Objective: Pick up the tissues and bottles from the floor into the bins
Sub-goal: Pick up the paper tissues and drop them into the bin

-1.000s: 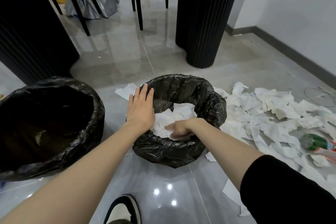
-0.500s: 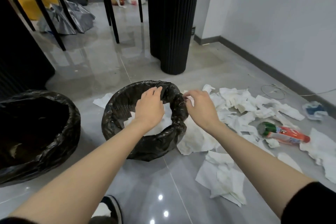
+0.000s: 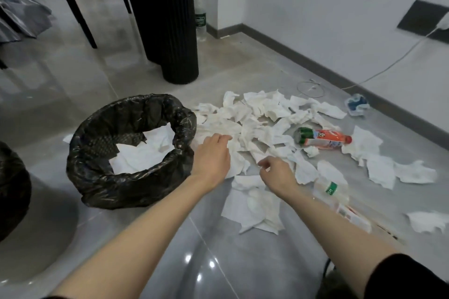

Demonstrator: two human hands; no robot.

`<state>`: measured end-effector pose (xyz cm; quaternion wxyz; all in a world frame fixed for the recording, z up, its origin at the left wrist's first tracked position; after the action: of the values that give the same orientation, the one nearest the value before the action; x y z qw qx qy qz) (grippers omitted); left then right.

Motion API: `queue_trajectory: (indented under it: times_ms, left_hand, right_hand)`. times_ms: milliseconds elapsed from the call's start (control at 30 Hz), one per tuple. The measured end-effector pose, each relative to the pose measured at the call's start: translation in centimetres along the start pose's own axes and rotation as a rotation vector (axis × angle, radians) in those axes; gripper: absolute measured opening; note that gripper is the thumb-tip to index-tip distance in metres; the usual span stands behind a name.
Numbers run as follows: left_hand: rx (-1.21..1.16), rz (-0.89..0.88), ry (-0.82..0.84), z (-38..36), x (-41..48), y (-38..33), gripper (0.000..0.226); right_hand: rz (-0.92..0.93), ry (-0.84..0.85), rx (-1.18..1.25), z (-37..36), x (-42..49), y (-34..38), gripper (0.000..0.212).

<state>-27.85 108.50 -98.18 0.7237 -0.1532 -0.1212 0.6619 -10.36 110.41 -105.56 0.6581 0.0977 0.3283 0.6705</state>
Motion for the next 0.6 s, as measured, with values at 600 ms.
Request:
queue_trajectory:
  times_ms: [600]
  left_hand:
    - [-0.341,0.166,0.597,-16.5,-4.0,3.0,0.061]
  right_hand:
    - [-0.131,0.192,0.023,-7.9,-1.8,-7.7,0.020]
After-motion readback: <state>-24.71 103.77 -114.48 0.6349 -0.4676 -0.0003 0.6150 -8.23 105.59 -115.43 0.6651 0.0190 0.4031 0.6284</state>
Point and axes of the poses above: each hand's wrist, its own x-axis towards the middle knuckle, its own z-axis out of the back of the hand, y = z × x, the point moved 8 cm from there along x, towards the middle knuckle, and after that the axes turned 8 degrees about y, right-handed, at the moved point
